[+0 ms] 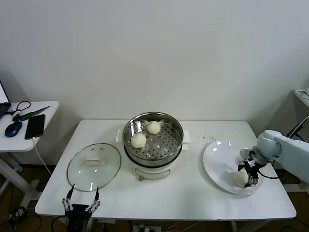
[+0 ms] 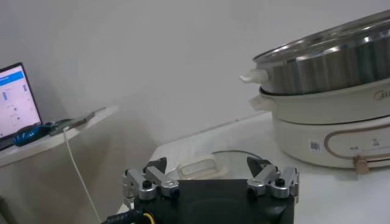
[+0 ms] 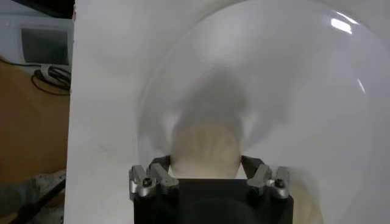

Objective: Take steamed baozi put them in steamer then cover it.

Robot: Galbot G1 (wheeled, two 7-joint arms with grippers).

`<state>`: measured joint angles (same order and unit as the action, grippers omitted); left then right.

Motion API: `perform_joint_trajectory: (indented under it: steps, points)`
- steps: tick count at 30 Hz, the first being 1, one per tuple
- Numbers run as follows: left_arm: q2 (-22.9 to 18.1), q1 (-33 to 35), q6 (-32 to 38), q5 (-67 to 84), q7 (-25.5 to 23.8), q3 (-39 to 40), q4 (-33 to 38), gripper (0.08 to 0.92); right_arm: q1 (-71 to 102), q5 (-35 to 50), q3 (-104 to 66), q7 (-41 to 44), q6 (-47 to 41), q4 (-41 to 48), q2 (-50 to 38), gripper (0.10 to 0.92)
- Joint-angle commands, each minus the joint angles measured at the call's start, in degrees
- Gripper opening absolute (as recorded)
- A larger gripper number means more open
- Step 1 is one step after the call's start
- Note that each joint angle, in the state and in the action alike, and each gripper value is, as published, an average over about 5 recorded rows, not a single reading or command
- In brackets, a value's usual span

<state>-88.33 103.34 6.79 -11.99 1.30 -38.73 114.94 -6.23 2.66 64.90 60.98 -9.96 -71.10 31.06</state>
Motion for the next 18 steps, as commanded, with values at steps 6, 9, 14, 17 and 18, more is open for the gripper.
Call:
perform_joint_trajectory:
  steps: [6,9,14,17,18]
  points:
    - [0.1,0.3,0.2,-0.1,0.0,0.1,0.0,0.823,-4.7,0.9,2.9,0.7,2.6,1.2,1.1,0.703]
    - [0.2,0.4,0.2,-0.1,-0.1,0.1,0.0,0.823,-11.3,1.5,7.2,1.4,7.3,1.3,2.5,0.697]
    - [0.4,0.6,0.2,-0.1,-0.1,0.1,0.0,0.823,-26.4,3.1,16.9,2.8,17.7,0.8,7.9,0.692]
    - [0.4,0.7,0.1,-0.3,-0.2,0.2,0.2,0.823,-35.4,3.3,21.6,3.1,23.4,1.2,12.8,0.688]
    - [0.4,0.7,0.1,-0.3,-0.2,0.2,0.2,0.823,-37.5,3.2,22.6,3.2,25.1,1.5,14.4,0.687]
